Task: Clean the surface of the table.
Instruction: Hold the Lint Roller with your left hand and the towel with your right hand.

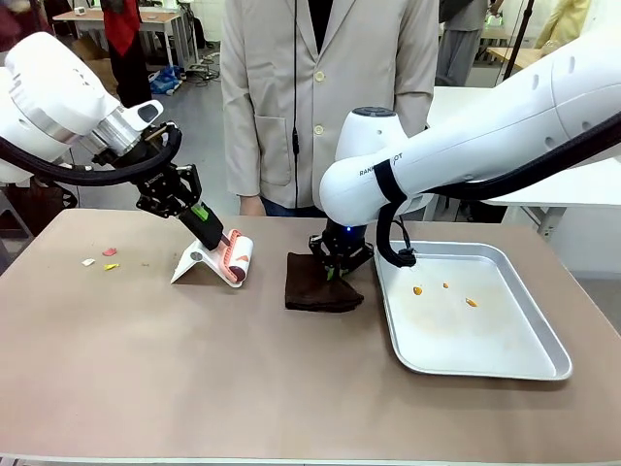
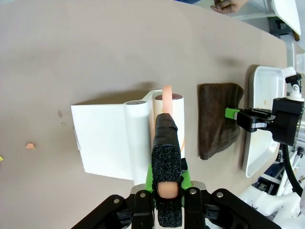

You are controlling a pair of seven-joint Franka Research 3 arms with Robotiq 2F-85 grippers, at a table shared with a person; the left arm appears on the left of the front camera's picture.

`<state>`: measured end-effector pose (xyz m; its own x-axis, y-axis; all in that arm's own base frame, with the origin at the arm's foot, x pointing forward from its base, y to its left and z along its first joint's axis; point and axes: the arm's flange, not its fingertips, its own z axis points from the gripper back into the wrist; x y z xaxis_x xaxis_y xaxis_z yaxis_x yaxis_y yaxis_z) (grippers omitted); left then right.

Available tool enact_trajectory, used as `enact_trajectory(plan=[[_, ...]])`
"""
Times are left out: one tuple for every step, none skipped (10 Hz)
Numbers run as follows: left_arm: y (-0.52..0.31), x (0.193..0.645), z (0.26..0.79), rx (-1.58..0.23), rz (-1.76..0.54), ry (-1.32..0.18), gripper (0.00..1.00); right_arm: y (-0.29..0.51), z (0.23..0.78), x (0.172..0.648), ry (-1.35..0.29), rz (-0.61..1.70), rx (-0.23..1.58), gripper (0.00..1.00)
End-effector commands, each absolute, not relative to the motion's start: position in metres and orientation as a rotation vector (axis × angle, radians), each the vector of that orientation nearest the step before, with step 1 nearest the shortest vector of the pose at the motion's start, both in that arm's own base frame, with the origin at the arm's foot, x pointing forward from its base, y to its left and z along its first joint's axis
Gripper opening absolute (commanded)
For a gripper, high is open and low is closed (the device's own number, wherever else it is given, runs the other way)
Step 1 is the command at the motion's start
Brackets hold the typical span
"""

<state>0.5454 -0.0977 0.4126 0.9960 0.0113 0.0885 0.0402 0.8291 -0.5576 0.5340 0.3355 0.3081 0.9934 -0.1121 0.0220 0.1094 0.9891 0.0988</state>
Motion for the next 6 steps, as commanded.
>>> enact_trajectory(plan=[[-0.090,0.543,0.419,-0.612,-0.024,-0.103,0.00,0.326,0.307,0.532,-0.009,-0.107,0.128,0.00],[-0.089,0.541,0.424,-0.638,-0.034,-0.124,0.00,0.316,0.317,0.529,-0.011,-0.098,0.199,0.00],[-0.088,0.537,0.429,-0.664,-0.059,-0.149,0.00,0.301,0.329,0.525,-0.018,-0.084,0.288,0.00],[-0.087,0.532,0.434,-0.689,-0.084,-0.162,0.00,0.284,0.339,0.522,-0.008,-0.059,0.383,0.00],[-0.085,0.527,0.441,-0.738,-0.107,-0.180,0.00,0.266,0.348,0.518,0.002,-0.016,0.522,0.00],[-0.080,0.520,0.447,-0.796,-0.123,-0.208,0.00,0.250,0.356,0.513,-0.001,0.029,0.663,0.00]])
